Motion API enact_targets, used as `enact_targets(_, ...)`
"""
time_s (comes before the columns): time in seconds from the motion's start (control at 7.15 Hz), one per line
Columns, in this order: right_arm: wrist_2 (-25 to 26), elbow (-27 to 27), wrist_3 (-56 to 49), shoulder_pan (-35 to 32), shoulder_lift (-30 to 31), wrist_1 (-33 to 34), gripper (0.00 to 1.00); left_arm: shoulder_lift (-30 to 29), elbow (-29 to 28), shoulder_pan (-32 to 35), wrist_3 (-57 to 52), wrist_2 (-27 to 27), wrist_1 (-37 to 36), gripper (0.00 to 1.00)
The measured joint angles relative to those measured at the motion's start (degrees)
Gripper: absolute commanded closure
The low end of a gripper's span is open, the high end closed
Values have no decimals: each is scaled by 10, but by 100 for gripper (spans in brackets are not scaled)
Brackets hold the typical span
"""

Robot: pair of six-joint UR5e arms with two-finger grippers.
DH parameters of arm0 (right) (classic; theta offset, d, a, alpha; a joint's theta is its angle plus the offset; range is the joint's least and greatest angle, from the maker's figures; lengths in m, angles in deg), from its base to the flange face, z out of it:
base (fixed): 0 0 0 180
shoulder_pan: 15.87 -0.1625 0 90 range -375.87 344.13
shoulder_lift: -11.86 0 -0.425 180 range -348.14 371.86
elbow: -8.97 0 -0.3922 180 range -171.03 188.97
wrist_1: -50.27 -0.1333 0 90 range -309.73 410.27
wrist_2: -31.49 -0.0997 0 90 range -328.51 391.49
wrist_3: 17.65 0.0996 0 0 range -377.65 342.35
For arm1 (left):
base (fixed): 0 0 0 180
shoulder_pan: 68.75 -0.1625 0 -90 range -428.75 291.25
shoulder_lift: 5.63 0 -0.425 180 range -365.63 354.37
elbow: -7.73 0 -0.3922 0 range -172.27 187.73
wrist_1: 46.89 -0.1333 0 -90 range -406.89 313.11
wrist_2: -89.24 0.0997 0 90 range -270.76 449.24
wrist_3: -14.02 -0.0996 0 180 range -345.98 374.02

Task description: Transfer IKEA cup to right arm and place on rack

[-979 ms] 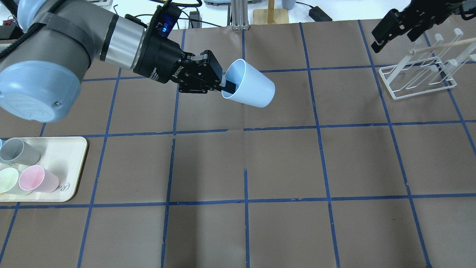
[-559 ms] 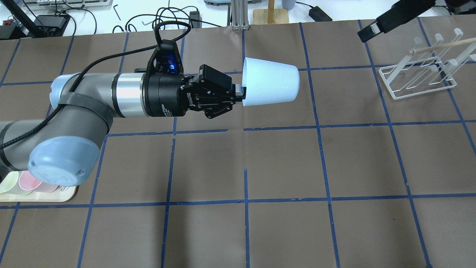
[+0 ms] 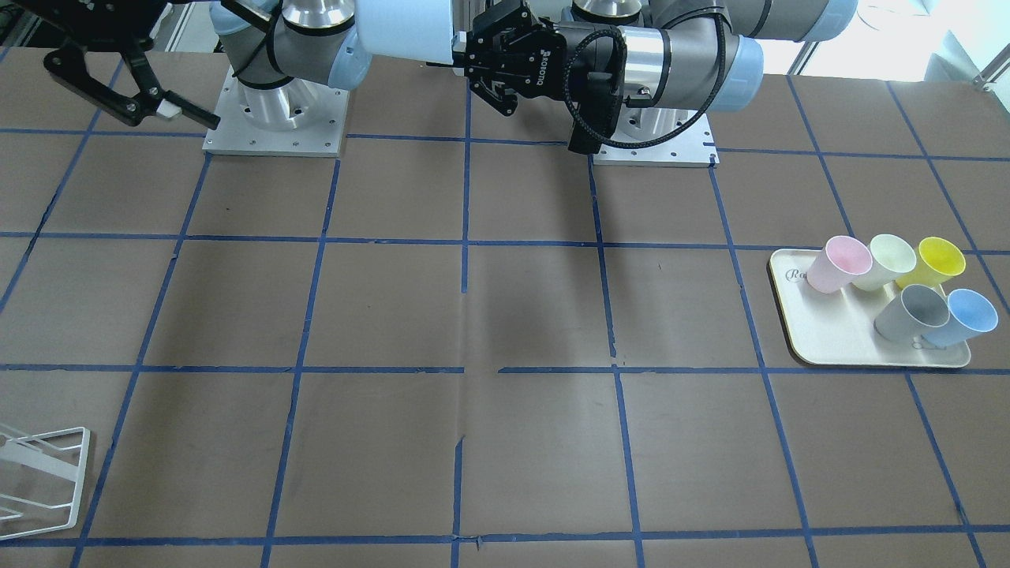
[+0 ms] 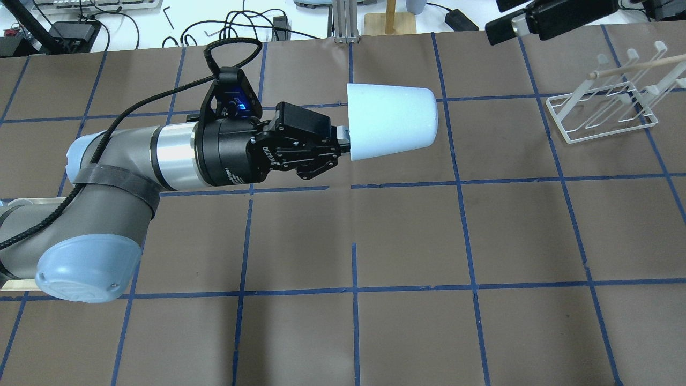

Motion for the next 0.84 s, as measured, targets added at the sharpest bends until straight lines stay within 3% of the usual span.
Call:
enact_targets(0.42,-8,0,-240,-2,26,-183,0,3,3,1,-9,-28,-2,100)
enact_targets(0.84,-66,19,-334,-6,44,-251,0,-5,3,1,-13,-40,-2,100)
